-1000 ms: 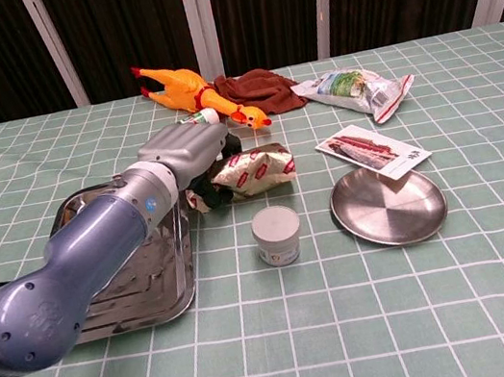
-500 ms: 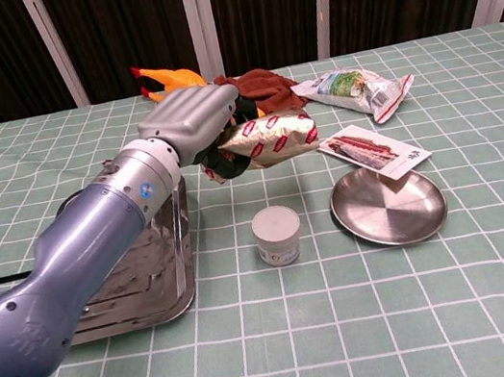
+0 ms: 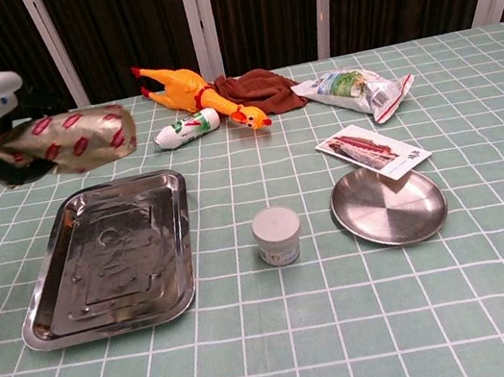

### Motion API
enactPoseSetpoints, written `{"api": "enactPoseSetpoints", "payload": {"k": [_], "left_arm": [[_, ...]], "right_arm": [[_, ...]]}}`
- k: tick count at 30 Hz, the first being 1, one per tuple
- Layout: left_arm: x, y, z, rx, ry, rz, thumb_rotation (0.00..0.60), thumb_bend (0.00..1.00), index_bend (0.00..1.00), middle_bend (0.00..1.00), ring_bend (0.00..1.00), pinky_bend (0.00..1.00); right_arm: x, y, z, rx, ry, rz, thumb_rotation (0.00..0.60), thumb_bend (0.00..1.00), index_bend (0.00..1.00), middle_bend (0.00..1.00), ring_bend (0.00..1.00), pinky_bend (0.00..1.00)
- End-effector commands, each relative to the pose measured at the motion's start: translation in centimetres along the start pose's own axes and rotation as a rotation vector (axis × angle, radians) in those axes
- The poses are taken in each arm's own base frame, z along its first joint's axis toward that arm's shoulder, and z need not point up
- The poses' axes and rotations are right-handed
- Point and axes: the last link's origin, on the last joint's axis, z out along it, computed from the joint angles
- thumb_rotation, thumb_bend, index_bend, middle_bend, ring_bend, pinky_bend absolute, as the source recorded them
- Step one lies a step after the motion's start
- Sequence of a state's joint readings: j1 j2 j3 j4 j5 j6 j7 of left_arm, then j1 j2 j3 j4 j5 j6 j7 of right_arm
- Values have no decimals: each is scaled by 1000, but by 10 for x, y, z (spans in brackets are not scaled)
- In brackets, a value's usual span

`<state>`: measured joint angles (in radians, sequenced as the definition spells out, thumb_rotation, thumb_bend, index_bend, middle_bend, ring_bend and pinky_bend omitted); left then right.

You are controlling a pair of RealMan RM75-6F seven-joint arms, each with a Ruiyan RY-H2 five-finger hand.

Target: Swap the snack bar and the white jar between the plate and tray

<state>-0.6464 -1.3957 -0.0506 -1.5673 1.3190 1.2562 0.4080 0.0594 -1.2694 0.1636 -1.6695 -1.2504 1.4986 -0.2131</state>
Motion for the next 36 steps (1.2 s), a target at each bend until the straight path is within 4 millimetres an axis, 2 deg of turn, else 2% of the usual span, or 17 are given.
{"api": "enactPoseSetpoints", "payload": {"k": [1, 7, 11, 17, 22, 26, 29, 34, 36], "left_arm": [[-19, -11, -11, -10, -27, 6, 600, 598, 491, 363, 320, 501], [-44, -9, -5, -31, -34, -50, 600, 592, 485, 327, 302, 495], [-59, -6, -3, -57, -49, -27, 600, 590, 480, 311, 284, 486], [-73, -6, -3, -58, -93, -30, 600, 548, 432, 223, 175, 436], [-72, -8, -5, -45, -110, -17, 600, 539, 424, 199, 165, 461], [-69, -10, -6, -28, -153, -5, 600, 514, 389, 121, 58, 317], [-67, -8, -7, -26, -192, -2, 600, 440, 347, 59, 2, 222], [-63, -3, -8, -22, -219, -5, 600, 357, 323, 29, 0, 168], [-54, -1, -9, -19, -196, -42, 600, 332, 321, 28, 0, 158]], "right_arm": [[-1, 0, 1, 0, -3, 1, 600, 280, 149, 73, 44, 0], [-1, 0, 1, 0, 3, 4, 600, 280, 149, 73, 44, 0], [0, 1, 1, 0, 4, 8, 600, 280, 149, 72, 43, 0], [0, 2, 1, -3, 0, 8, 600, 280, 149, 73, 44, 0], [2, 2, 1, -5, 3, 12, 600, 280, 149, 72, 43, 0], [2, 1, 0, 7, -1, 7, 600, 280, 149, 73, 43, 0], [2, 1, 0, 7, -5, 4, 600, 279, 149, 72, 43, 0], [1, 1, -1, 10, -11, -4, 600, 263, 149, 72, 44, 0], [2, 1, -2, 14, -15, -15, 600, 253, 149, 72, 44, 0]]}}
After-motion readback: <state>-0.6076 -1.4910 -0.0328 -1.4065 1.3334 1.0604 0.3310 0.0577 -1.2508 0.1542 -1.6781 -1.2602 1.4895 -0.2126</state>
